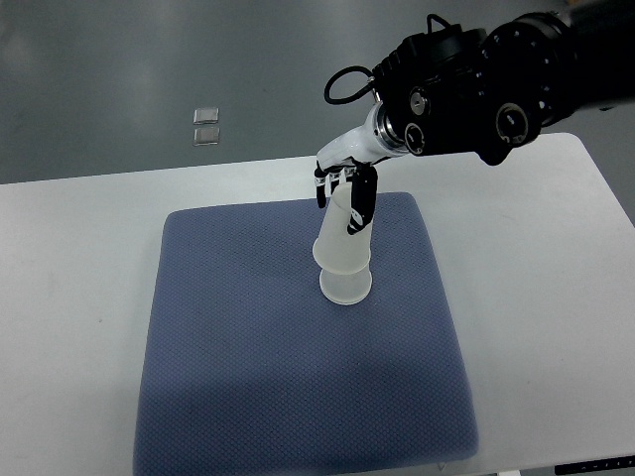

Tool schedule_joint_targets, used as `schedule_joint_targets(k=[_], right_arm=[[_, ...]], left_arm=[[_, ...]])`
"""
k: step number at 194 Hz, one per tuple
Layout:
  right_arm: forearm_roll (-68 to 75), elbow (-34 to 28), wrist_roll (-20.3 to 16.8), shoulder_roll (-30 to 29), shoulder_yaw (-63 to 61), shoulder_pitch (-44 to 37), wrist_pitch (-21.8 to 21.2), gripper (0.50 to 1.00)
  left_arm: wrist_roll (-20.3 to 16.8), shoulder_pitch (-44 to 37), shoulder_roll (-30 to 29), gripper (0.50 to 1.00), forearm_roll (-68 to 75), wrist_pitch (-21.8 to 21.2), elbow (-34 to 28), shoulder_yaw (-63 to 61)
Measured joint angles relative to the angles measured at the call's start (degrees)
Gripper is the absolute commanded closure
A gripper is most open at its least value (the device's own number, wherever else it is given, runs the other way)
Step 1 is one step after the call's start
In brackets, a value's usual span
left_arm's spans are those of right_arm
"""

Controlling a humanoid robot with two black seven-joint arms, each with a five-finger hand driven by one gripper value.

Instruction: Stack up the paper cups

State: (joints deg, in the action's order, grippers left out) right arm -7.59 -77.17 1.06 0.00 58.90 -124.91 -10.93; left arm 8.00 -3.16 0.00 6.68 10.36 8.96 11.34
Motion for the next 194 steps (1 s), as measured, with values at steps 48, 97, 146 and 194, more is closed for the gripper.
schedule_joint_targets(k=[48,97,146,194], right_arm=[[1.8,0.0,0.0,0.0,-2.0,0.0,0.0,0.662],[4.0,0.0,0.0,0.0,-3.0,-0.1,-0.1,0.576],[4.1,0.7,0.0,0.0,-2.7,-0.1,-0.4,0.576],[4.1,2.4,0.0,1.6,-2.2,2.6,0.0,0.576]], left_arm=[[0.0,0.0,0.0,0.500,0.0,0.0,-0.1,0.0],[0.0,0.0,0.0,0.500,0.0,0.0,0.3,0.0],[0.0,0.0,0.0,0.500,0.0,0.0,0.2,0.0],[0.0,0.0,0.0,0.500,0.0,0.0,0.2,0.0]])
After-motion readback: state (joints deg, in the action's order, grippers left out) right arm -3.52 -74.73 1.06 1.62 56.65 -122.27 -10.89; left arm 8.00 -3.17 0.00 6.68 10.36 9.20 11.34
